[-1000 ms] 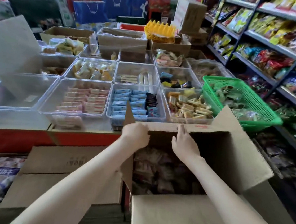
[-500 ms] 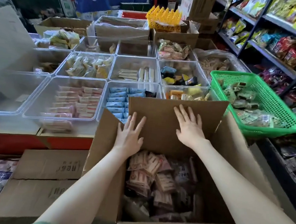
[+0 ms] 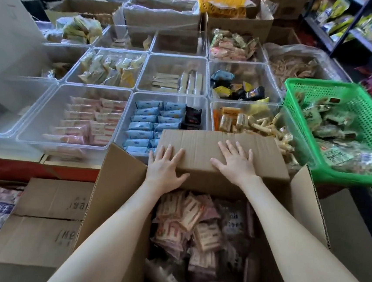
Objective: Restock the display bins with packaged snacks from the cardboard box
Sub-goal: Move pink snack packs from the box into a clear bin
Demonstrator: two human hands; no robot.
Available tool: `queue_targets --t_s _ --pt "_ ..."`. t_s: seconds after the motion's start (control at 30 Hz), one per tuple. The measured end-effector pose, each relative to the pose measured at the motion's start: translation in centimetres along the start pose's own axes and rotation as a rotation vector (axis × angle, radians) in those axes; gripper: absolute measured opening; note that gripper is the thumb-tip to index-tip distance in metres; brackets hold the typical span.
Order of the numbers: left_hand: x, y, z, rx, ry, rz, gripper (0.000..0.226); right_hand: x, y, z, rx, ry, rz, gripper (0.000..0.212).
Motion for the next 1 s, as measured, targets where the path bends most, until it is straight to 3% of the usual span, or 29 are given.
queue_targets --t_s 0.13,0.33,0.5,0.77,1.0 --pt "-0.2 0.6 -0.1 0.046 -0.005 -0.008 0.083 0.0 0.0 0.3 -0.023 -0.012 -0.065 0.066" --pt "-1.2 0.1 -1.9 0.057 -0.031 -0.090 0.090 -2.9 -3.1 1.5 -0.011 -0.009 -0.345 0.066" --pt "-4.0 1.2 -2.9 0.103 0.006 -0.135 0.092 -6.2 -2.4 2.3 -0.007 0.001 -0.472 0.074" --pt "-5.8 3.8 -4.1 0.073 0.074 0.017 0.087 -9.0 -0.5 2.7 -0.011 0.008 -0.467 0.078" --pt "-7.4 5.5 -4.4 0.042 0.116 0.086 0.083 -10.2 2.2 3.4 -0.063 -0.036 -0.365 0.074"
Point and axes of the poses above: each hand's wrist, its own x-axis towards the middle knuckle, its own y-axis out of the palm, z = x × y, the point moved 9 cm from there along x, towards the middle knuckle, and after that the axes turned 10 degrees about -x, right-handed, at the moved point
